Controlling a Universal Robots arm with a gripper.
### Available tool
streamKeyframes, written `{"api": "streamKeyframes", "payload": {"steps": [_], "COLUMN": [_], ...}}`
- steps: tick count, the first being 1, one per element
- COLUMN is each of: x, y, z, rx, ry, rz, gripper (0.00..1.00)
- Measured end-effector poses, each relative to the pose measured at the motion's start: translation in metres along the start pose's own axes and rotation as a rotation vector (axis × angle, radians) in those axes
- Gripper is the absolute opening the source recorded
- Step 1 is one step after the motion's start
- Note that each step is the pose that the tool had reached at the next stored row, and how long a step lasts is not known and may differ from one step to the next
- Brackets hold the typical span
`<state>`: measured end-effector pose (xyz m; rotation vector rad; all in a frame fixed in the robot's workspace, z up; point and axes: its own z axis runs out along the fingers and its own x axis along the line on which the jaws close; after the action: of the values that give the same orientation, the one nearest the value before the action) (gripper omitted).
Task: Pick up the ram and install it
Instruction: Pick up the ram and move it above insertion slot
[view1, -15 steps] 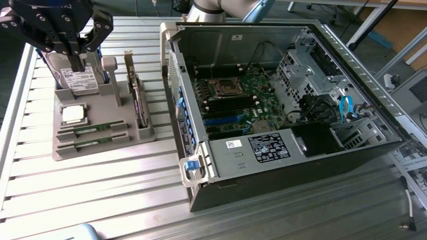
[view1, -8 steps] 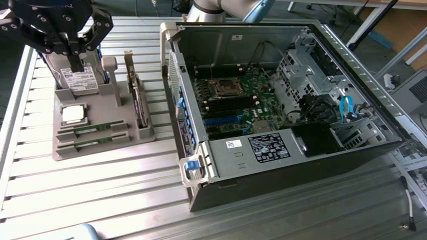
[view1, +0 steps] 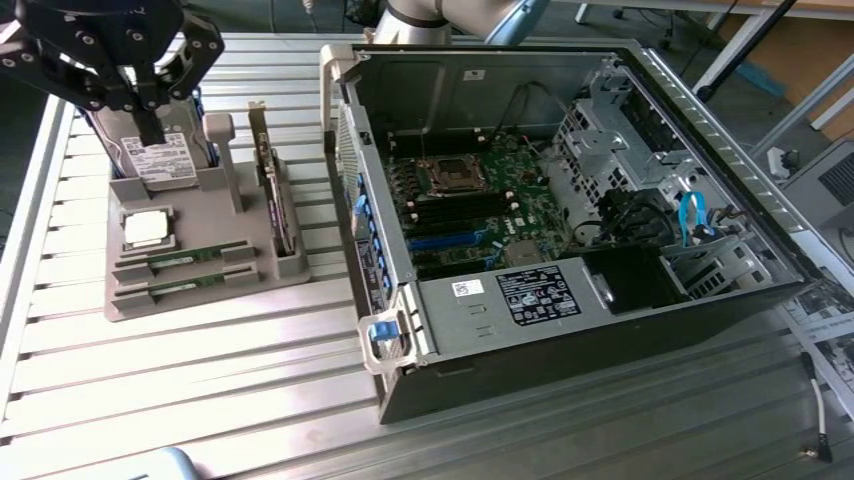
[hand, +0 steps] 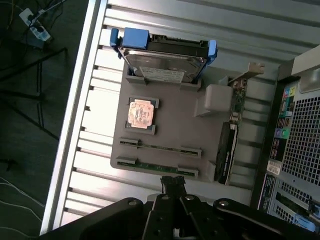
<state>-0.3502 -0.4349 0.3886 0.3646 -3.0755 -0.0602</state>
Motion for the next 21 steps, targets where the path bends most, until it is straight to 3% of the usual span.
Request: {"api": "streamKeyframes", "payload": {"steps": [21], "x": [0.0], "y": [0.0], "z": [0.0], "rx": [0.0014], "ry": [0.0557], "rz": [-0.301], "gripper": [0.11]}}
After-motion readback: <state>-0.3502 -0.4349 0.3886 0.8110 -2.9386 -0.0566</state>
